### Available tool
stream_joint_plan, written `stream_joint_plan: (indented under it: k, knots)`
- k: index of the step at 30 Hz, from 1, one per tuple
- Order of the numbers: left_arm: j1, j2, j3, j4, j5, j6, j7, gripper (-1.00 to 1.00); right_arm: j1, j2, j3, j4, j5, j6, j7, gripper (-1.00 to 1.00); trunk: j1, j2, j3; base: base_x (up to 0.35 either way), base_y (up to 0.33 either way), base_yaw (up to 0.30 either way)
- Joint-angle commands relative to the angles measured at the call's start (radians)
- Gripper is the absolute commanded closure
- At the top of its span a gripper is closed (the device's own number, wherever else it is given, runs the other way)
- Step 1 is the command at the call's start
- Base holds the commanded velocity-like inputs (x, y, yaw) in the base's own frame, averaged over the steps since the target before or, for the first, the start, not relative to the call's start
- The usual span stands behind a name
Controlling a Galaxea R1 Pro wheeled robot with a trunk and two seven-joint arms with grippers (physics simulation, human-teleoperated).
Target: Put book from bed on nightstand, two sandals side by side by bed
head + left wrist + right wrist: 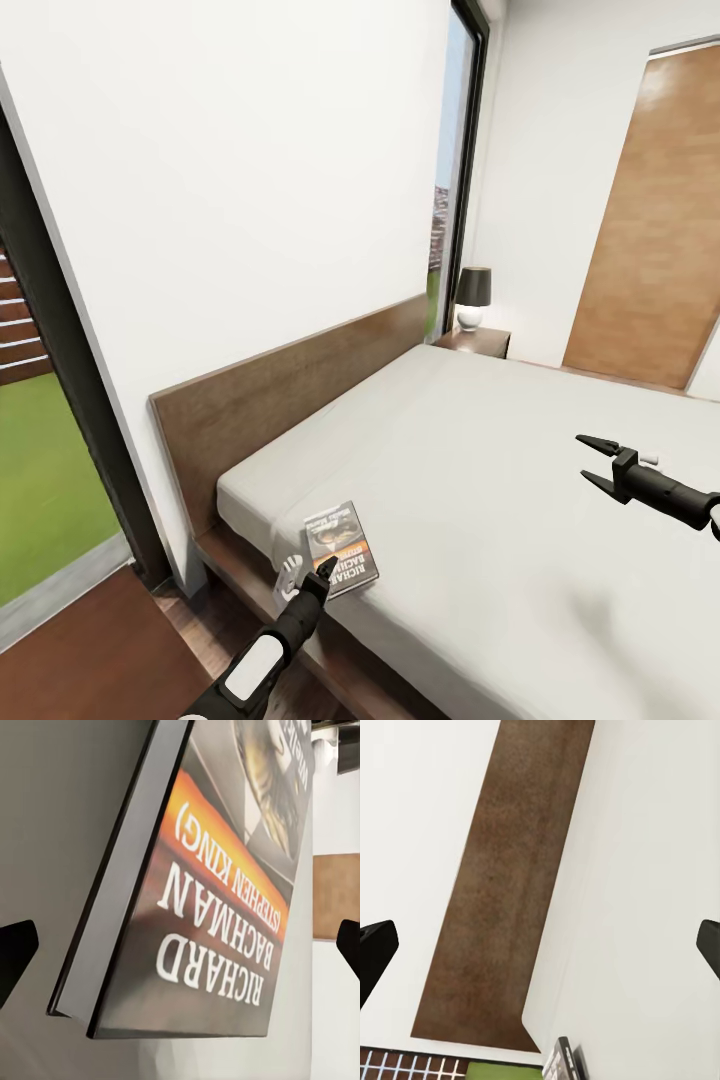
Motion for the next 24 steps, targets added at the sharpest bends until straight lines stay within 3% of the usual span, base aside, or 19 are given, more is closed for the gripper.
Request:
stream_joint_plan:
  k: [1, 24]
  knots:
    - [-0.001, 0.000, -0.001, 0.000, 0.009, 0.005, -0.003, -1.00, -0.001, 0.000, -0.004, 0.000, 0.004, 0.005, 0.004, -1.00, 0.000, 0.000, -0.001, 0.036, 0.000, 0.000]
    - [-0.001, 0.000, -0.002, 0.000, 0.009, 0.006, -0.004, -1.00, -0.001, 0.000, -0.004, 0.001, 0.005, 0.006, 0.004, -1.00, 0.000, 0.000, -0.001, 0.006, 0.000, 0.000]
